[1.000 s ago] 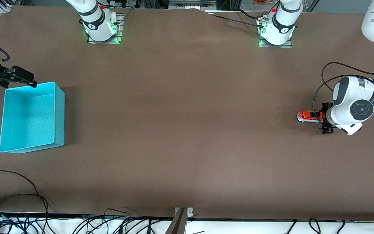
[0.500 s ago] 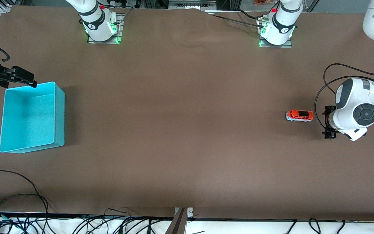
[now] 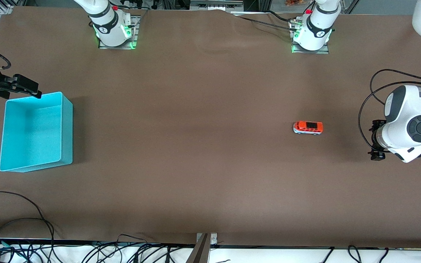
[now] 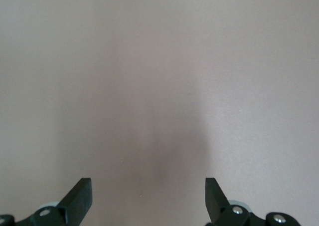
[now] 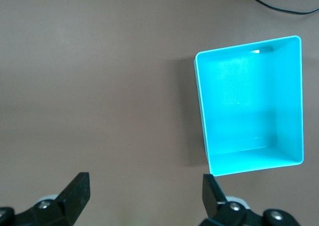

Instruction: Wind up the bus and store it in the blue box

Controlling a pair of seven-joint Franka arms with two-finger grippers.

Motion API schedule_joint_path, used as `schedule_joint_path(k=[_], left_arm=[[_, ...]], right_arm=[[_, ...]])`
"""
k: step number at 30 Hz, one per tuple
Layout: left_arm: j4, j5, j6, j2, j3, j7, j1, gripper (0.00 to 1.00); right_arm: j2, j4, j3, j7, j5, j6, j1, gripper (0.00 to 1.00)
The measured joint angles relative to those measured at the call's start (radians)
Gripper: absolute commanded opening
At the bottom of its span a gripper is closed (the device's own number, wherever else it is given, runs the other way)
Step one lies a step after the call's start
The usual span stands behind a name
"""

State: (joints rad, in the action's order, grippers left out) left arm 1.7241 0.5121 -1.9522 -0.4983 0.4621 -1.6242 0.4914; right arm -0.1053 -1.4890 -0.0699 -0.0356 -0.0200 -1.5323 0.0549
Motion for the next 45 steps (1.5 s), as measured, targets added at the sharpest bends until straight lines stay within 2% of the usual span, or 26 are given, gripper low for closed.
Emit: schedule_joint_path(k=[10,17,30,36,45], left_arm=[[-0.126,-0.048,0.108,0.015,0.012,0.191,0.001,1.00],[-0.174,-0.112,0.135,0.051,0.015,0.396,0.001,1.00],[-0.187,-0.123,0.210,0.110,0.092,0.808,-0.002,1.00],[-0.189,-0.123,0.243,0.123,0.125,0.935,-0.002,1.00],[-0.190,-0.164,0.246,0.140,0.138,1.170,0.000,1.00]], right_arm=[[0.000,0.000,0.000,0.000,0.000,0.000,0.000,1.00],[0.000,0.000,0.000,0.000,0.000,0.000,0.000,1.00],[0.000,0.000,0.000,0.000,0.000,0.000,0.000,1.00],[0.000,0.000,0.000,0.000,0.000,0.000,0.000,1.00],[0.000,0.000,0.000,0.000,0.000,0.000,0.000,1.00]])
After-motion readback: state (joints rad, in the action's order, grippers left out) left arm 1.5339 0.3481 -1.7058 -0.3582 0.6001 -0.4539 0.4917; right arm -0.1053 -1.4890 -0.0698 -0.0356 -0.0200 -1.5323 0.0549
